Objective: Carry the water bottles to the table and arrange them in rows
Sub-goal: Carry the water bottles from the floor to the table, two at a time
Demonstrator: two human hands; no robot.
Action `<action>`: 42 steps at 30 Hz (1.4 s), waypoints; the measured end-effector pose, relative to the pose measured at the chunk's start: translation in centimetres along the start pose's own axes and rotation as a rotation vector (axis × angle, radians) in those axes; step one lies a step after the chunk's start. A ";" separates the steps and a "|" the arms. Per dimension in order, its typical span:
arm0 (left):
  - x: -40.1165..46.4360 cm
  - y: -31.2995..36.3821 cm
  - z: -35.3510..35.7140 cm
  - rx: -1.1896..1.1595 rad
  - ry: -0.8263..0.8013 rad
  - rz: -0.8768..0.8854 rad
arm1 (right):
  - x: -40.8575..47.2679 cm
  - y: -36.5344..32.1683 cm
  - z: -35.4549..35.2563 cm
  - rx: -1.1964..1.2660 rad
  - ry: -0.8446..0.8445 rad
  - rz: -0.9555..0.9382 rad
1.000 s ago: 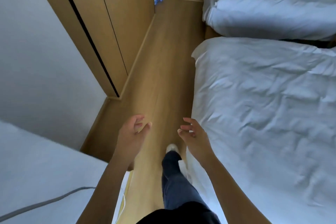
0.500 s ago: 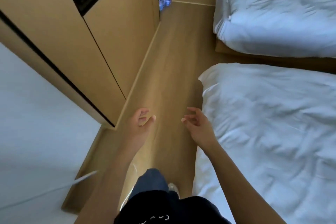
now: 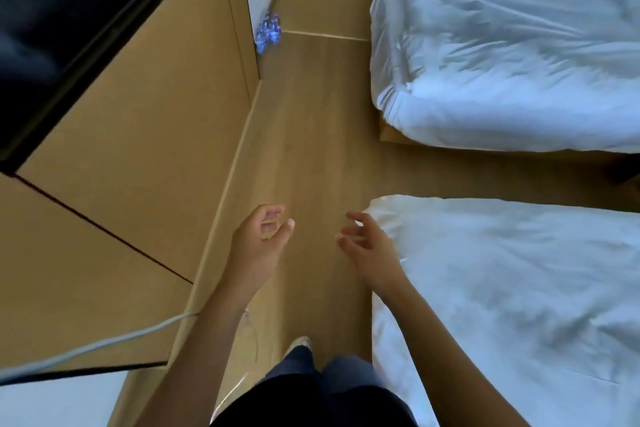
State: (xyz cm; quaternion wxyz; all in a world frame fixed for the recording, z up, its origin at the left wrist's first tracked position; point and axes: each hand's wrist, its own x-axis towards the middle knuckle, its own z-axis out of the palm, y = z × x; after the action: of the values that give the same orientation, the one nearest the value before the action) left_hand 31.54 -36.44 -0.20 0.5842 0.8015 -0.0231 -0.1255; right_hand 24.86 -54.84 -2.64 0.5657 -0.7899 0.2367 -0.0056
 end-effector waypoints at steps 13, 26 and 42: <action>32.1 6.4 6.6 0.061 -0.010 -0.005 | 32.3 -5.3 -3.7 0.039 -0.030 0.079; 61.1 14.2 11.7 0.081 0.079 -0.082 | 63.0 -13.4 -9.7 0.015 -0.066 0.097; 99.0 22.0 14.9 0.077 0.000 -0.015 | 98.1 -24.5 -8.9 -0.026 -0.017 0.060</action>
State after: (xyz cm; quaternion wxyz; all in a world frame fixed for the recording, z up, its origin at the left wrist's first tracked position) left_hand 126.36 -75.46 -0.97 0.5518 0.8237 -0.0222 -0.1289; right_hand 118.51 -94.03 -2.86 0.5572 -0.7898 0.2556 0.0214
